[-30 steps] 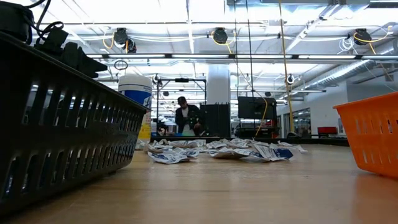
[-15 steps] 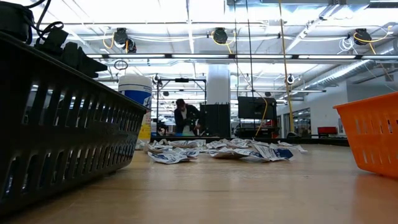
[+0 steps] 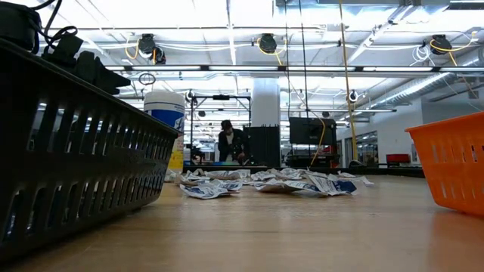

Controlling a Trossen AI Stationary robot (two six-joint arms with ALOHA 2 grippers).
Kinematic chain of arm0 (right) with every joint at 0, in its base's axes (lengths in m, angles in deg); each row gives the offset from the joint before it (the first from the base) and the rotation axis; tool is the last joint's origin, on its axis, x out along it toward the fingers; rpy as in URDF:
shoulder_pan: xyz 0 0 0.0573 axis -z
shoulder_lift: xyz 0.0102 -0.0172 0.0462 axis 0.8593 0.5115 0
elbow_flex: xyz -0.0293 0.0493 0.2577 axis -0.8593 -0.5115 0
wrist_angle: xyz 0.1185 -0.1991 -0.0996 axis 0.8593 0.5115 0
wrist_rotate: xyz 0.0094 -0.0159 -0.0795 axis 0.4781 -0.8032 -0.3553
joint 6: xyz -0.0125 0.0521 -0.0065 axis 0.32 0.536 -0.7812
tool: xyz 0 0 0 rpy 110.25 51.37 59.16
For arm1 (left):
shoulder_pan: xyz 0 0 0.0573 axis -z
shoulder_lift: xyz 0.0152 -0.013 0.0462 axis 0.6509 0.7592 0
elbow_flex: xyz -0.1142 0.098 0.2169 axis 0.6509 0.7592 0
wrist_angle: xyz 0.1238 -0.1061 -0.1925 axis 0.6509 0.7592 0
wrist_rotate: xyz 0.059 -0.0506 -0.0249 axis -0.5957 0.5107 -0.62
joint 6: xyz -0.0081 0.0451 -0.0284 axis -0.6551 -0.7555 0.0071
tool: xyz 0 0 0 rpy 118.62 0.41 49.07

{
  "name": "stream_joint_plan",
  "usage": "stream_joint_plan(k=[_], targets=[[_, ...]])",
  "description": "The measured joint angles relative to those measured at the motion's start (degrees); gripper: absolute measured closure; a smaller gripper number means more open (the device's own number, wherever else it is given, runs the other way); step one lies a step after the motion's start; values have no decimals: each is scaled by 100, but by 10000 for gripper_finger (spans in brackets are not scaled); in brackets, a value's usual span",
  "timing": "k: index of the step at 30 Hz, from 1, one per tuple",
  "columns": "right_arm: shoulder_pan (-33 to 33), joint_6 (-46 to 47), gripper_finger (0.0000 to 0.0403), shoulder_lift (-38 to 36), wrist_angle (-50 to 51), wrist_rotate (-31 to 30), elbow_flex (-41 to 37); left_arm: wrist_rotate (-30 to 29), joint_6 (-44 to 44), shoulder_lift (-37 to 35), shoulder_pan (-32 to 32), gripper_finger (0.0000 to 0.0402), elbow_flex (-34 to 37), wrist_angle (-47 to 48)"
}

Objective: Pick & Place First Aid Supplies
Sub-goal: Put the alcohol pad into the blue bin

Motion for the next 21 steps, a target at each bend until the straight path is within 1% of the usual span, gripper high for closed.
stream_joint_plan(k=[4,7,13,21], targets=[[1,-79,212,-110,101,7,-4,0,0,0,2,5,0,0],[38,-105,202,-345,136,-2,-4,0,0,0,1,5,0,0],[205,-420,208,-854,469,-17,-4,0,0,0,2,5,0,0],[700,-1456,226,-1230,902,-28,-4,0,0,0,1,5,2,0]])
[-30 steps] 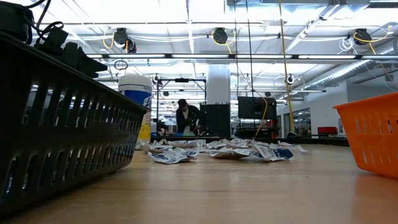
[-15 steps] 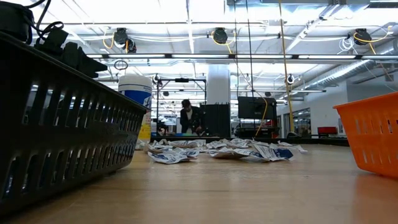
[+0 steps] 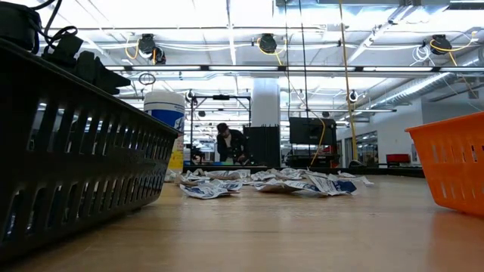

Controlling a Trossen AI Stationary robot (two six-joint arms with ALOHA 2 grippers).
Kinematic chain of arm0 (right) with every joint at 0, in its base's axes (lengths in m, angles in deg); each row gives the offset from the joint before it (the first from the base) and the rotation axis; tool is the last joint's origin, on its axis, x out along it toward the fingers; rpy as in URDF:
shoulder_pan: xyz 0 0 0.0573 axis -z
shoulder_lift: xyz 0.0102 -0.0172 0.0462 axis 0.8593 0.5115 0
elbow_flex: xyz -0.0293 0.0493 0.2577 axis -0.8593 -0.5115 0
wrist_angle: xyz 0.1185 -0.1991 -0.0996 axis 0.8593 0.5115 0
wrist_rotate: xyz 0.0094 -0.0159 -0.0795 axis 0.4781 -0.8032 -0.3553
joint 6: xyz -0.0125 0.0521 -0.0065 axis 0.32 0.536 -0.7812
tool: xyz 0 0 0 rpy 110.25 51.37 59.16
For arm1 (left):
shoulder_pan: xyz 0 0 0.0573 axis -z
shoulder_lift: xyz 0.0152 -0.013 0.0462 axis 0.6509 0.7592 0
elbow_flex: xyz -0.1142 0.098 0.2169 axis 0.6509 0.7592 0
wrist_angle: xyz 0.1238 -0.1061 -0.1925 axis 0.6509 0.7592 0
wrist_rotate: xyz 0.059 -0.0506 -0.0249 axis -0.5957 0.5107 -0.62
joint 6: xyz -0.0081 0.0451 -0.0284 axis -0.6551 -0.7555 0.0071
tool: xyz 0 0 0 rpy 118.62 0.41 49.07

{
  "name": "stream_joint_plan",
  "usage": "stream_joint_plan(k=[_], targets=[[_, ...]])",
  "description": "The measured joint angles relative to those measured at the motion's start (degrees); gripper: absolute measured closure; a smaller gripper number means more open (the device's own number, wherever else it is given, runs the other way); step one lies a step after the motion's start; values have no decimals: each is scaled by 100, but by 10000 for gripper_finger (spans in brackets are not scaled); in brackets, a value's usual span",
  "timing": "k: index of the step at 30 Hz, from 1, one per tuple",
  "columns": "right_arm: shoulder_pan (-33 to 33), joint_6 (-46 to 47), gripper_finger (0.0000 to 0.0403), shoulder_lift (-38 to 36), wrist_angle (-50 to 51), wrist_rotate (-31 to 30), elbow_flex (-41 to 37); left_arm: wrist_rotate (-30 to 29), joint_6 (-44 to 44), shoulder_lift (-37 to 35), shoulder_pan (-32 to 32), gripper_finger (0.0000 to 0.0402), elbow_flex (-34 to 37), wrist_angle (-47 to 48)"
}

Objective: Pick & Place First Aid Supplies
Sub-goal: Put the alcohol pad into the blue bin

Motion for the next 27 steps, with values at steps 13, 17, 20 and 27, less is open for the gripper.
stream_joint_plan(k=[13,17,20,27], targets=[[1826,-2631,229,195,-74,-323,240,0,0,0,-1,5,-2,-1],[2365,-3475,229,416,-237,-510,517,0,0,0,-1,5,0,0],[2689,-3976,229,677,-342,-564,765,0,0,0,-1,5,0,0],[3192,-5283,229,1337,-491,-598,1528,0,0,0,0,5,-1,0]])
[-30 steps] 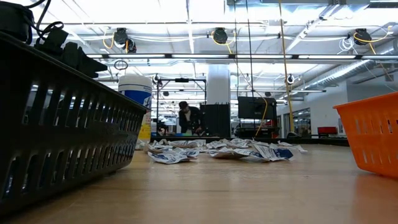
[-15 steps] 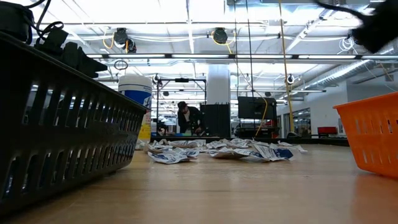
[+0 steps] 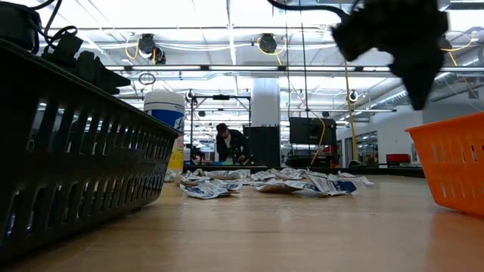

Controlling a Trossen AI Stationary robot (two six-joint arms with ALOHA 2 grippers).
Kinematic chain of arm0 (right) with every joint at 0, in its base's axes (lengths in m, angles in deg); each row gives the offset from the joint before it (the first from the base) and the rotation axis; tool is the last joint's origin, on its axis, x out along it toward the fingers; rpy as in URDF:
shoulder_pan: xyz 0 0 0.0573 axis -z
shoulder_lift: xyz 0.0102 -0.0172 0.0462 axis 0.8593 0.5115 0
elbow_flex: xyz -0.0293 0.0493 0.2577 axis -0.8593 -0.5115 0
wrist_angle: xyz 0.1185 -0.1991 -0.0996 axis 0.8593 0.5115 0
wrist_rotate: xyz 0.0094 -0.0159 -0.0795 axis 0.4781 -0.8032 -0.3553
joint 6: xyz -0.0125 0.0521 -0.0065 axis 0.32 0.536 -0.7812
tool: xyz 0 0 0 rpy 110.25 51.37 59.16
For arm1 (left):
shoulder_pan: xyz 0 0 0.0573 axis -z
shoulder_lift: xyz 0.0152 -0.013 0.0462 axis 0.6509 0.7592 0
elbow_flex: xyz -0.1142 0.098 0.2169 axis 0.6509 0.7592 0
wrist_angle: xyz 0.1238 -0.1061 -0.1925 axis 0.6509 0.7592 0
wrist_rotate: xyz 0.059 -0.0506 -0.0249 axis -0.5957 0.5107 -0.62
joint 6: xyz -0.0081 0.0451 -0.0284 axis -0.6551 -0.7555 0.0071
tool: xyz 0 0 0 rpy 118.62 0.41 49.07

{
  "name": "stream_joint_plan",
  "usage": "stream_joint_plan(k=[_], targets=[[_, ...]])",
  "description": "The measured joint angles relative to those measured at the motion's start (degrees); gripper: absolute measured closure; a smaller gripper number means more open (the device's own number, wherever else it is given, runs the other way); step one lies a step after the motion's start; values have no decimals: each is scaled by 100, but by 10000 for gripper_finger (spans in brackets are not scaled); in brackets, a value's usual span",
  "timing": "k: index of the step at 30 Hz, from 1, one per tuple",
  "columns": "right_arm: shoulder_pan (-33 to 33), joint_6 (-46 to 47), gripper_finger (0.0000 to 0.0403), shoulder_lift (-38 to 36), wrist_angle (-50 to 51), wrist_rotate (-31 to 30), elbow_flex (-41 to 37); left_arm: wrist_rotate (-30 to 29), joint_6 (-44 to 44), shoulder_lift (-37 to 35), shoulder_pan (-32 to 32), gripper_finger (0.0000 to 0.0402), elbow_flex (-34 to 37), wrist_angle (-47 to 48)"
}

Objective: Pick & Place First Aid Supplies
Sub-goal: Put the alcohol pad into the blue bin

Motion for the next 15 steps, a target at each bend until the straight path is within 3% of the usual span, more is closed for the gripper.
stream_joint_plan(k=[10,15], targets=[[372,-1405,231,1058,-109,-9,1280,1,0,0,0,5,-1,0],[425,-1568,231,1378,-351,15,1339,0,0,0,1,5,0,0]])
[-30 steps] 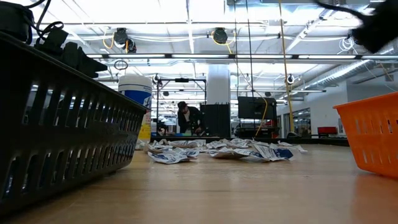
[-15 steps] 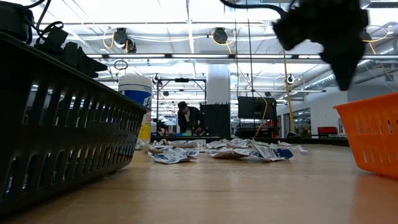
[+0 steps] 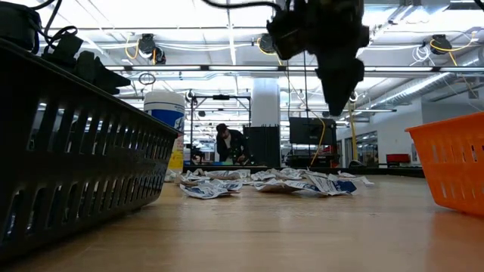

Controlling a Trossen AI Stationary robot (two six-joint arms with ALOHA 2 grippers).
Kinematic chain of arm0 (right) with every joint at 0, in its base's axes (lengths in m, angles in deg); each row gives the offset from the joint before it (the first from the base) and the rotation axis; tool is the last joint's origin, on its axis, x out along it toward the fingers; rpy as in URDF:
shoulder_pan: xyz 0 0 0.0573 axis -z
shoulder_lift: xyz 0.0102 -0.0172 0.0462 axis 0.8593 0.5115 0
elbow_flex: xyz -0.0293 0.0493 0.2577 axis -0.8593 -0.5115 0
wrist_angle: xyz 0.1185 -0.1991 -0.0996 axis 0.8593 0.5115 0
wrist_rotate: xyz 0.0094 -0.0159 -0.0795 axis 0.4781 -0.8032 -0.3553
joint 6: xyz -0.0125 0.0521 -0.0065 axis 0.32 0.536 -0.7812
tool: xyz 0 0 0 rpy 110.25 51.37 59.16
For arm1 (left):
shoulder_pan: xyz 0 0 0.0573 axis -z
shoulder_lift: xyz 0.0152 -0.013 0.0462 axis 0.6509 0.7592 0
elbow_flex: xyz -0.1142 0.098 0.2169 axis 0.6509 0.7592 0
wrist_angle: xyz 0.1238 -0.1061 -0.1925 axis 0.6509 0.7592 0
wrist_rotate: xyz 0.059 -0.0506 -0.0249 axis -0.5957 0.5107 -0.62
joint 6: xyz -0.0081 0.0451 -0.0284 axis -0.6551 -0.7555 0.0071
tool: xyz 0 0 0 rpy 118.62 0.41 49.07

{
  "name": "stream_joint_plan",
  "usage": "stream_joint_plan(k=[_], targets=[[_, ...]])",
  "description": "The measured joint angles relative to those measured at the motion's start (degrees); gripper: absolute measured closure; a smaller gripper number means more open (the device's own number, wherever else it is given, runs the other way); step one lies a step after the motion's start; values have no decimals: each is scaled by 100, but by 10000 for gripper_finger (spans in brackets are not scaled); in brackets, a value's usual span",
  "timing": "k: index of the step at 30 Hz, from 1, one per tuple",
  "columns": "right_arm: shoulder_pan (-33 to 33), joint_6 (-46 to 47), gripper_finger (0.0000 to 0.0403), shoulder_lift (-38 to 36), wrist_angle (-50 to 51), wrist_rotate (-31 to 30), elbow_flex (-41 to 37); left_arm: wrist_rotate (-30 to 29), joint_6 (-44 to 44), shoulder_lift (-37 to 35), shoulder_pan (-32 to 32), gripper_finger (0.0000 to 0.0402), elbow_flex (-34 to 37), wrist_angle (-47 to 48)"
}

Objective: Pick & Place First Aid Supplies
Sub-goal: Put the alcohol pad into the blue bin

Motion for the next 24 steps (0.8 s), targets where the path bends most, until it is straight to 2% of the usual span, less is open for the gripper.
stream_joint_plan(k=[13,24], targets=[[-163,-446,232,185,-524,-592,-385,0,0,0,-2,5,-1,0],[-280,-622,232,187,-1216,-616,-922,0,0,0,-1,5,-1,0]])
